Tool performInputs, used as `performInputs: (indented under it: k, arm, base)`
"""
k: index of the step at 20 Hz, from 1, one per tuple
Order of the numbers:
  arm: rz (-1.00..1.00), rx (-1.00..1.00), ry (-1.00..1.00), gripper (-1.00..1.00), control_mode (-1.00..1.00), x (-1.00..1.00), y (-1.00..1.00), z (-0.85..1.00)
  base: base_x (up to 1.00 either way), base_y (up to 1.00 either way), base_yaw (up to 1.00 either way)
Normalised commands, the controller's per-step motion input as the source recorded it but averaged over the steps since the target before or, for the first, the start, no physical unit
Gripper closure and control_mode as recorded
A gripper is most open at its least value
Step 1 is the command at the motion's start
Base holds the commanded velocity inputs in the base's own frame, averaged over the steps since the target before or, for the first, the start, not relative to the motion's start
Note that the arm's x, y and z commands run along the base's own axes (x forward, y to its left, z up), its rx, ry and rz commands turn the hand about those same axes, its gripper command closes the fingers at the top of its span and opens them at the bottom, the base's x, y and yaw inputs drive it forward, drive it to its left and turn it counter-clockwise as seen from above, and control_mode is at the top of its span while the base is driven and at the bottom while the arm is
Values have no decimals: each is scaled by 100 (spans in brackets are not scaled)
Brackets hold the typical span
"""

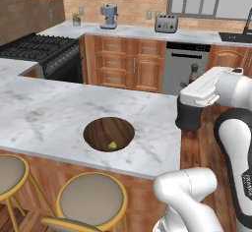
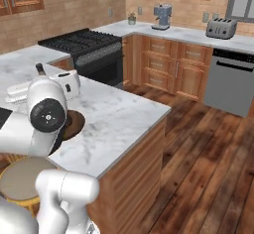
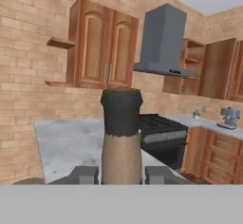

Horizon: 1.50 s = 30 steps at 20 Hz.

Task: There is a bowl on the dining counter. Grab a lemon wedge from the fridge and place it in the bowl. Then get the liquor bottle and glass cup from the cabinet and place them next to the bowl.

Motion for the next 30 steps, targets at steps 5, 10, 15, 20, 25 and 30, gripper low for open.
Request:
performInputs:
  k: [5,10,15,20,25,30]
  arm:
    - [40,-1,-2,100,-100,15,-2,-64]
    - [36,-1,0,100,-100,0,0,-53]
    - [31,-1,-1,100,-100,4,0,-47]
    - [31,0,-9,100,-100,9,0,-38]
    - [25,0,-14,100,-100,7,-3,-25]
    - [14,0,-9,100,-100,5,0,-17]
  base:
    - [0,0,0]
    - [0,0,0]
    - [0,0,0]
    - [0,0,0]
    - [0,0,0]
    - [0,0,0]
